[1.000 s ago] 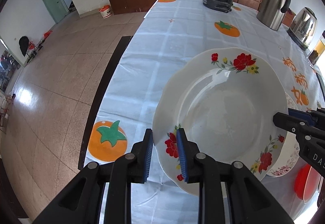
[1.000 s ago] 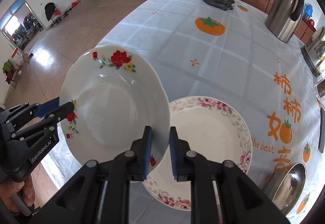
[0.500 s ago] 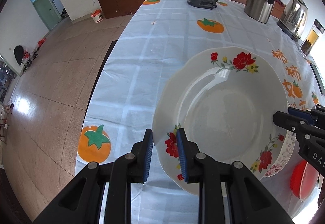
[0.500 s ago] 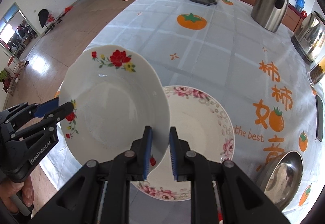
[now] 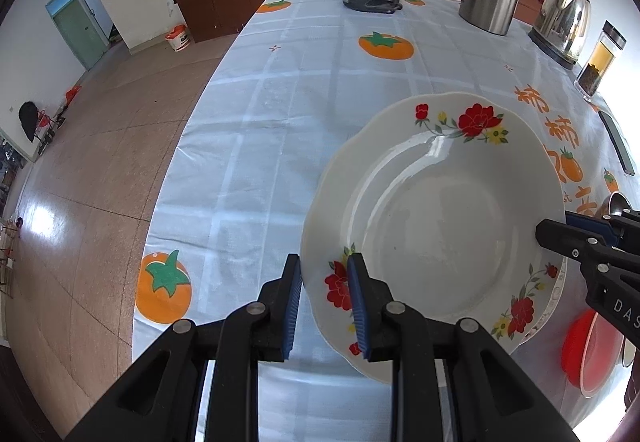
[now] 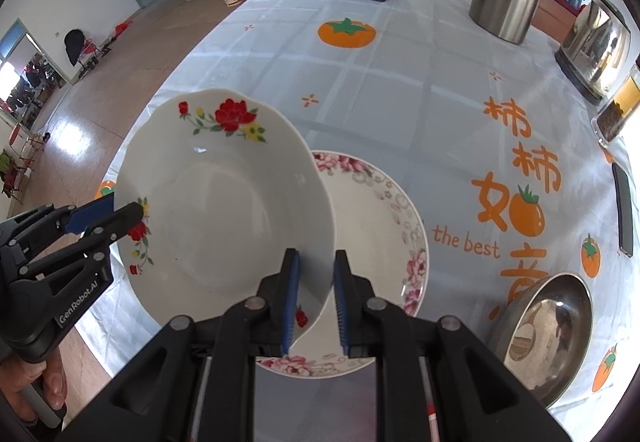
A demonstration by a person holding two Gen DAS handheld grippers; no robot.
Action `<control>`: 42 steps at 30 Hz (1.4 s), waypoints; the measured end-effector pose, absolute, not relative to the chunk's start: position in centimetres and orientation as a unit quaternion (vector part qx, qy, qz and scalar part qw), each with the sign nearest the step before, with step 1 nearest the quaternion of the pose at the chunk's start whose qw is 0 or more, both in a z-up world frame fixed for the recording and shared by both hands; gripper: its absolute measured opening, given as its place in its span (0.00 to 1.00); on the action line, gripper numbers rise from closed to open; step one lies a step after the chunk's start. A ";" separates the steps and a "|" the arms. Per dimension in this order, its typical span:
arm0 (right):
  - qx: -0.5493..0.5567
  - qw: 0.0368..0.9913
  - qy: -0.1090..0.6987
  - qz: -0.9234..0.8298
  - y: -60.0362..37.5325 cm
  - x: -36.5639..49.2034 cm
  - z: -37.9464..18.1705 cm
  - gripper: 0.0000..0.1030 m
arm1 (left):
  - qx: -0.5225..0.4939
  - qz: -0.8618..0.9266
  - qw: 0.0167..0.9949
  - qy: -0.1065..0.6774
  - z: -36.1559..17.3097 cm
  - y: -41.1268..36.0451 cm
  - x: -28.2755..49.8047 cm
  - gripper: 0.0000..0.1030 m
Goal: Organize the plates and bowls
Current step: 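Carry the red-flower plate over the pink-floral plate stack with both grippers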
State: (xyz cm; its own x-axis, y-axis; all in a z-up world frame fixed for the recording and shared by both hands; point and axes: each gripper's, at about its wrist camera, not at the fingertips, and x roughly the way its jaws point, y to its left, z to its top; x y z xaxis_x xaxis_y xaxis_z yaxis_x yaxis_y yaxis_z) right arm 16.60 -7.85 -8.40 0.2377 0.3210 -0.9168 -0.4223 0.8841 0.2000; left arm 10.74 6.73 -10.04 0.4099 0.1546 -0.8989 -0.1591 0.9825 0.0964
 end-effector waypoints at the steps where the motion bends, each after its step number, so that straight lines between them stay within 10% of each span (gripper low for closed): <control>1: -0.043 0.786 0.570 0.236 -8.0 16.6 -8.4 0.16 | -0.001 0.093 0.840 0.534 -10.0 6.5 10.8 0.25; 42: -0.022 0.783 0.588 0.201 -13.1 17.4 -9.3 0.16 | 0.028 0.053 0.836 0.546 -10.7 1.6 12.8 0.25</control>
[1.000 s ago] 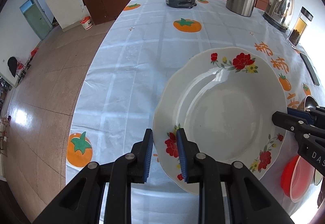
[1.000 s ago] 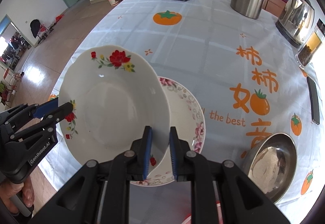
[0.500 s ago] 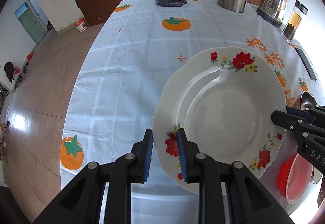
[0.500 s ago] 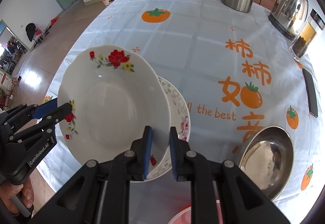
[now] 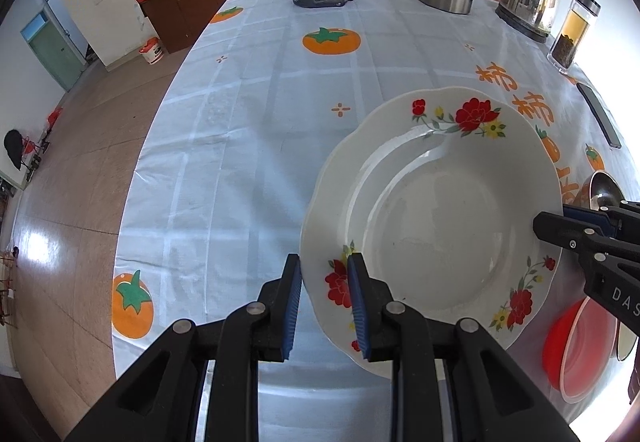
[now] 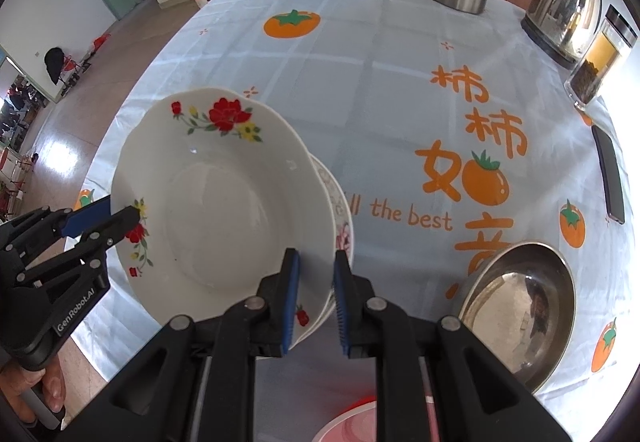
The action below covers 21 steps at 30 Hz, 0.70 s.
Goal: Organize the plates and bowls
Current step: 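Carry the red-flower plate over the pink-floral plate stack with both grippers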
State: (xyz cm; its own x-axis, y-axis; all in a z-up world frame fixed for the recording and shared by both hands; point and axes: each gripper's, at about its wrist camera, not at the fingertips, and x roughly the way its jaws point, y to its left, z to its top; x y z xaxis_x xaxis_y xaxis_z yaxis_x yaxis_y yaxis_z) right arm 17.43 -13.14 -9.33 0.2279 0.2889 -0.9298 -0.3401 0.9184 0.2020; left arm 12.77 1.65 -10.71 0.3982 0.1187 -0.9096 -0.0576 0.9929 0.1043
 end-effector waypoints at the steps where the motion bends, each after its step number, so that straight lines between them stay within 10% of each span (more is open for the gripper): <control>1: -0.022 0.783 0.589 0.200 -13.2 17.5 -9.4 0.16 | 0.029 0.052 0.835 0.546 -10.7 1.6 12.8 0.25; 21: -0.024 0.777 0.599 0.191 -13.4 18.5 -11.6 0.18 | 0.037 0.046 0.823 0.565 -12.9 1.0 14.1 0.25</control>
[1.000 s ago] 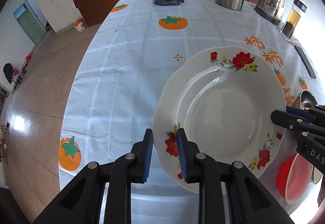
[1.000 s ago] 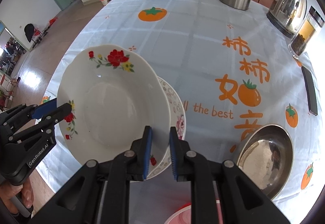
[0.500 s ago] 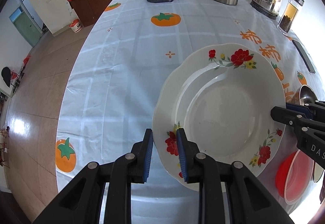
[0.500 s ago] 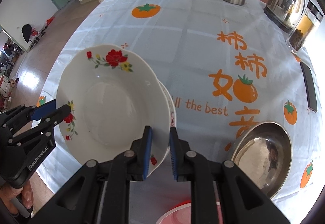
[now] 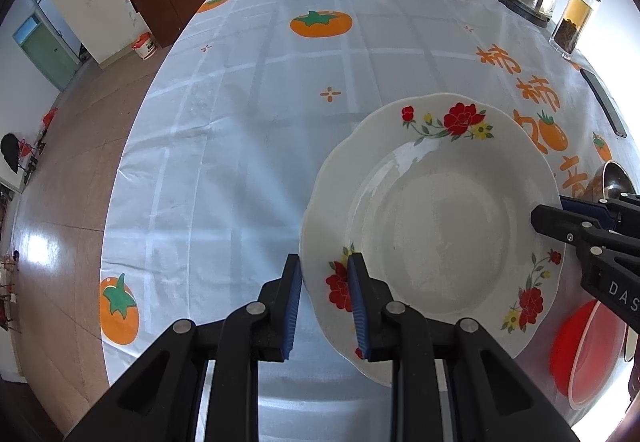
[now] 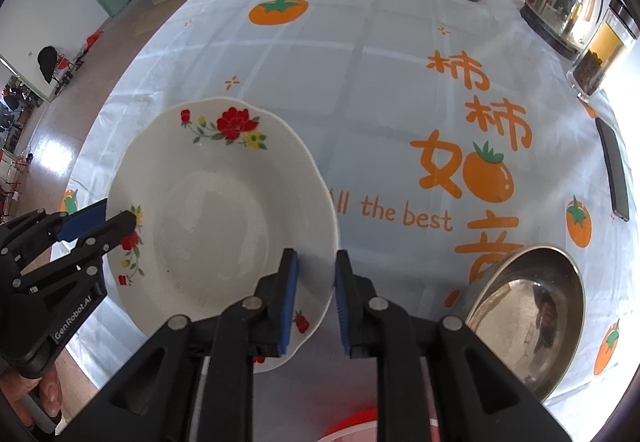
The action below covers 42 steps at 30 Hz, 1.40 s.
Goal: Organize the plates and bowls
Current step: 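Carry the red-flower plate over the pink-floral plate stack with both grippers, then lower the red-flower plate onto the stack and open both grippers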
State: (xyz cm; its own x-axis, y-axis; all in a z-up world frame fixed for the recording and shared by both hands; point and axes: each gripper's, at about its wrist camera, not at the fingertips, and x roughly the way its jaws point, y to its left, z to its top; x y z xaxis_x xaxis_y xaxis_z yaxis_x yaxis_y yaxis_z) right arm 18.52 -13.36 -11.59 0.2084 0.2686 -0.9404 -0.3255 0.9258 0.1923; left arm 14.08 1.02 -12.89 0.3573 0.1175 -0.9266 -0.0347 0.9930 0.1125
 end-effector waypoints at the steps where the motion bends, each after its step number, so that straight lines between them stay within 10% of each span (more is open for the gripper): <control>1: -0.023 0.777 0.600 0.190 -13.4 18.6 -11.7 0.18 | 0.038 0.046 0.822 0.566 -13.0 1.0 14.1 0.25; 10: -0.029 0.778 0.600 0.182 -13.4 19.3 -12.4 0.17 | 0.060 0.043 0.820 0.567 -13.8 0.1 14.7 0.23; 12: -0.024 0.777 0.601 0.186 -13.4 19.5 -12.6 0.16 | 0.046 0.015 0.824 0.565 -13.6 -0.3 14.9 0.02; 42: -0.035 0.790 0.579 0.197 -12.6 20.5 -12.7 0.15 | 0.027 0.051 0.830 0.555 -13.1 1.5 14.0 0.02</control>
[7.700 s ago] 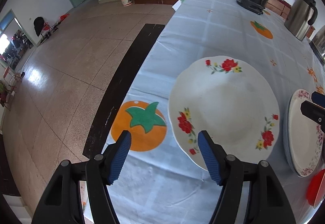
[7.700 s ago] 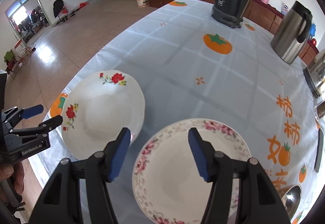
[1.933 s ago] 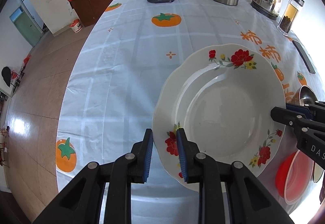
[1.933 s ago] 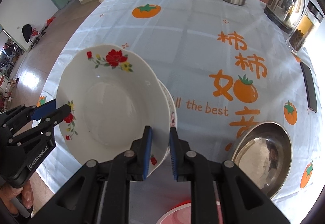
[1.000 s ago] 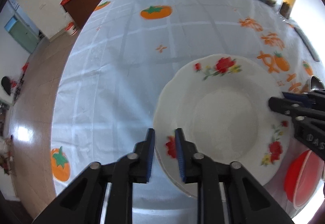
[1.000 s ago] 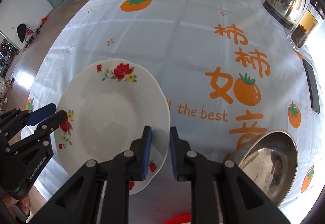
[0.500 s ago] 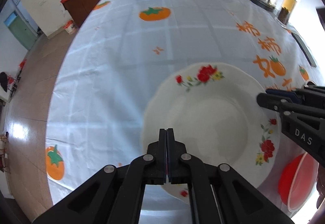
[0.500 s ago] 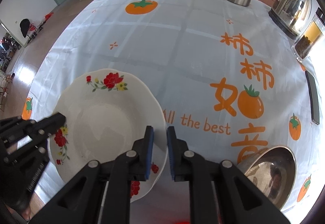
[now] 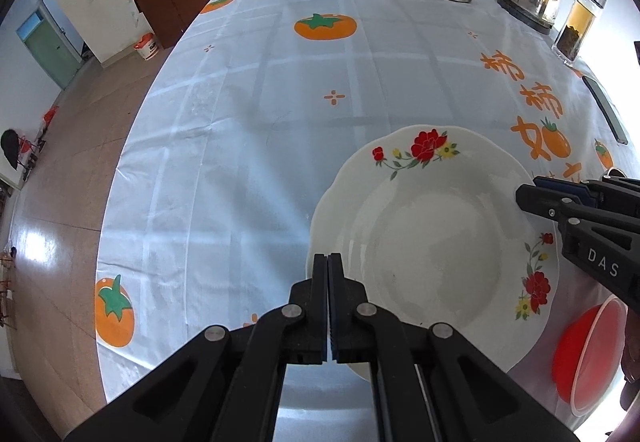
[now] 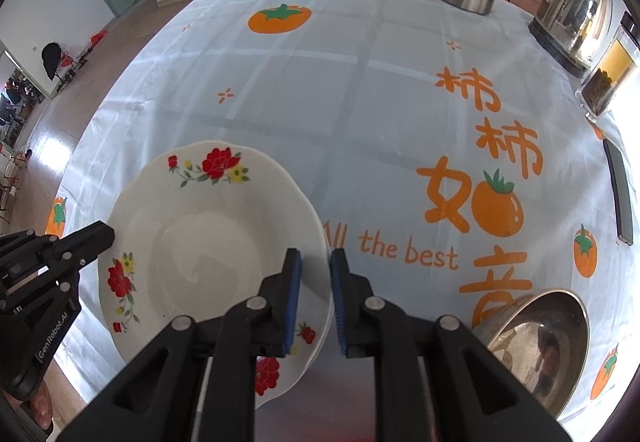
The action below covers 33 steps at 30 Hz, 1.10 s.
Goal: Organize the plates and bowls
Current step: 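Lower the red-flower plate onto the stack and open both grippers, then move both grippers toward the rim of the pink plastic bowl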
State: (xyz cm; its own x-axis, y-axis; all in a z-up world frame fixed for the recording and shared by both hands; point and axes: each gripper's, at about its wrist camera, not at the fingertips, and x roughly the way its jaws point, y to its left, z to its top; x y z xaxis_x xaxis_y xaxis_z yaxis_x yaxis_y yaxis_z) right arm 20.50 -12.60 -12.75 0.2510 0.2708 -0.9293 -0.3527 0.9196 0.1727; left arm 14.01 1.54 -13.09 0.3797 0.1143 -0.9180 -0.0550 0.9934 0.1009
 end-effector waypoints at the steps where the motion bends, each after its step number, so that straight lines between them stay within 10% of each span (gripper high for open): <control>1: -0.036 0.790 0.579 0.197 -12.6 20.4 -12.8 0.15 | 0.025 0.051 0.830 0.555 -13.1 1.6 14.0 0.02; 13: -0.034 0.793 0.577 0.193 -12.6 19.8 -12.8 0.19 | 0.023 0.058 0.829 0.556 -13.2 2.0 13.4 0.04; 15: -0.030 0.793 0.576 0.197 -12.5 19.7 -12.8 0.25 | 0.025 0.062 0.827 0.558 -13.2 2.1 13.3 0.14; 19: -0.027 0.790 0.579 0.201 -12.4 19.3 -12.8 0.43 | 0.039 0.088 0.841 0.532 -12.5 2.2 12.7 0.80; 33: -0.005 0.805 0.558 0.200 -13.3 17.0 -10.1 0.47 | 0.023 0.078 0.850 0.521 -11.0 1.7 11.3 0.81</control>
State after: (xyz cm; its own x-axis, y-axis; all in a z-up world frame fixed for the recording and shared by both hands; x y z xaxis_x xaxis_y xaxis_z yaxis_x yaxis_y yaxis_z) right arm 17.00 -13.32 -10.11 0.2964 0.3172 -0.9009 -0.3281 0.9196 0.2158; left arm 11.25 1.71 -11.00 0.4448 0.1561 -0.8819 -0.1076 0.9869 0.1204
